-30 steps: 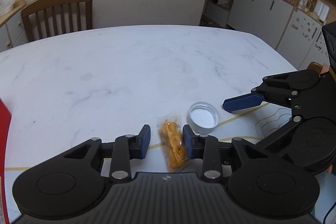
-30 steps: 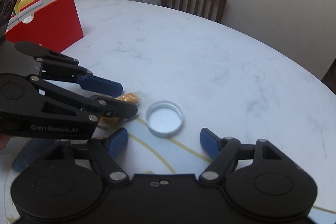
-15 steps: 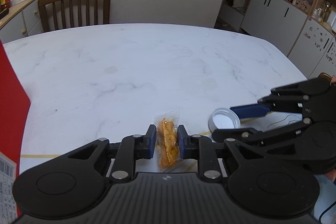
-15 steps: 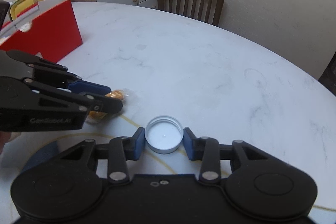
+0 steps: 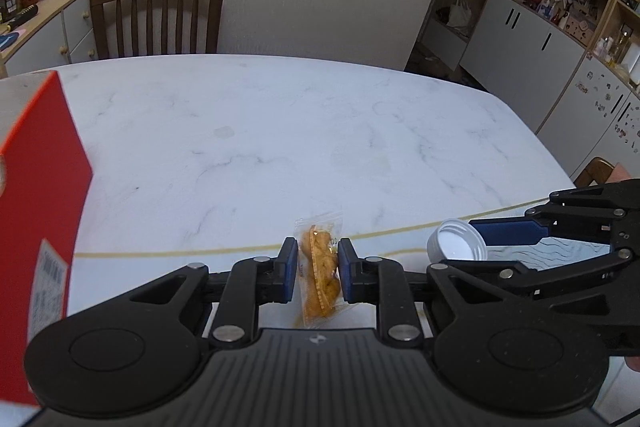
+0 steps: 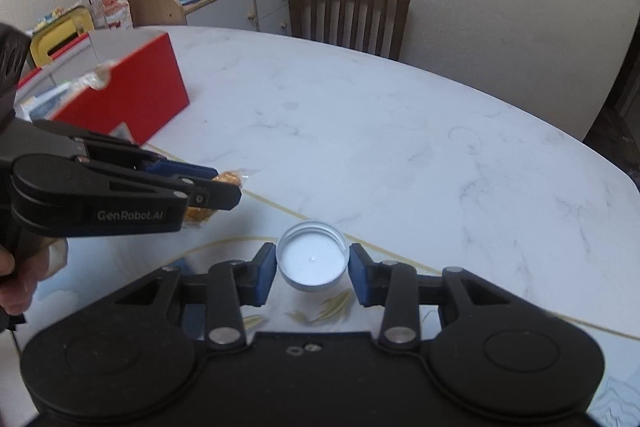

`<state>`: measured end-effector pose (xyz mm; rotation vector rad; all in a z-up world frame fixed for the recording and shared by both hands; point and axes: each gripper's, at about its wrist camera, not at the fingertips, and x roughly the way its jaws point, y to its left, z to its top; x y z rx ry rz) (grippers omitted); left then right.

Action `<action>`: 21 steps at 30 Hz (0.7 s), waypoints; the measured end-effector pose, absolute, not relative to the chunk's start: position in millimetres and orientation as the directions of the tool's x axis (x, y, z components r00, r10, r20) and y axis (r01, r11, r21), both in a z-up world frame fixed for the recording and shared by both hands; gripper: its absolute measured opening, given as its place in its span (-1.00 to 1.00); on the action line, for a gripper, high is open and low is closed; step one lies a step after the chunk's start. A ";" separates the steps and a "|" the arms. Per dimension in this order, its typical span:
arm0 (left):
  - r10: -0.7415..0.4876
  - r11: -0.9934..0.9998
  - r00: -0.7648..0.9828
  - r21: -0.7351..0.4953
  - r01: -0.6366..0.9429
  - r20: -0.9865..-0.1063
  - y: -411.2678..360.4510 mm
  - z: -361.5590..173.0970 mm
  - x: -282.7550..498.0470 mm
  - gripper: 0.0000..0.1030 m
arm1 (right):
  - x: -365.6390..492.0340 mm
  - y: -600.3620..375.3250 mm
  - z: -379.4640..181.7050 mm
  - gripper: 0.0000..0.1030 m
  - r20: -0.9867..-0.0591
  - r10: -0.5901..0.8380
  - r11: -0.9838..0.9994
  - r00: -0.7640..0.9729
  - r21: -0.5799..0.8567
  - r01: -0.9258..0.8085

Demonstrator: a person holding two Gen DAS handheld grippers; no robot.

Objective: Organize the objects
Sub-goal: 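Carry the snack stick and tin lid with both tools over the shoebox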

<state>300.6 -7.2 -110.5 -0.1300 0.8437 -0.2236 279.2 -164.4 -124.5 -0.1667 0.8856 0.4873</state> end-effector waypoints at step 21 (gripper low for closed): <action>-0.287 0.957 0.671 -0.229 0.177 -0.683 54.9 -31.5 216.3 -0.60 | 207.9 -104.5 -38.9 -0.27 -0.728 0.335 0.894 0.597 0.047 -0.445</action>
